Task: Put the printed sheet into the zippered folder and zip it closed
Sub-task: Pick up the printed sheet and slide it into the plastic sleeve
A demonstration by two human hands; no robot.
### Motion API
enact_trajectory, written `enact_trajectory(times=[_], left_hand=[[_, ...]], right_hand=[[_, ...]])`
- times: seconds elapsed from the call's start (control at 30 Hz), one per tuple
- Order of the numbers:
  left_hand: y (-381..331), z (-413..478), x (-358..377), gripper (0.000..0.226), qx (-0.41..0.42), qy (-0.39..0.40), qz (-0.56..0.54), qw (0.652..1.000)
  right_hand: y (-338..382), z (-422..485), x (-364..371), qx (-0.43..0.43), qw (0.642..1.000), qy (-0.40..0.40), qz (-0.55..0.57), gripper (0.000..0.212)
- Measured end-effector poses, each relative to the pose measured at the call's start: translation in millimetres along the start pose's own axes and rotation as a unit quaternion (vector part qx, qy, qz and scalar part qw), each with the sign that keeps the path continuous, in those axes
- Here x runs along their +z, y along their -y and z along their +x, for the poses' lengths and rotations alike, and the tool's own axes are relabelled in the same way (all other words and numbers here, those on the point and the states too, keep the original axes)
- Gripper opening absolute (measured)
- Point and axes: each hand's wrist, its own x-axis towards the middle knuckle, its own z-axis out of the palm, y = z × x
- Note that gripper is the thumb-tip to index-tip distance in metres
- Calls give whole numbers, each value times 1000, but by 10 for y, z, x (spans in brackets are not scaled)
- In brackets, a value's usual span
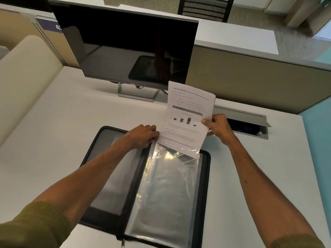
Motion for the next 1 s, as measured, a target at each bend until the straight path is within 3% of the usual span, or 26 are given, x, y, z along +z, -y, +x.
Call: enact_trajectory(times=[0.33,0.6,0.87,1.0], left_hand=[[37,-73,27,26,-7,-11,-24,1000],[-123,-87,103,19,-48,-56,-98,992],[-285,-37,173,20,-30,-56,-106,992],[-261,-30,131,20,-34,-74,-98,992]], right_hand=[[13,21,28,4,999,7,31,19],[-32,13,37,3,999,-5,-42,31],[-169,-128,-30,21,997,-12,76,34],[-194,-138,-52,25,997,-5,77,37]])
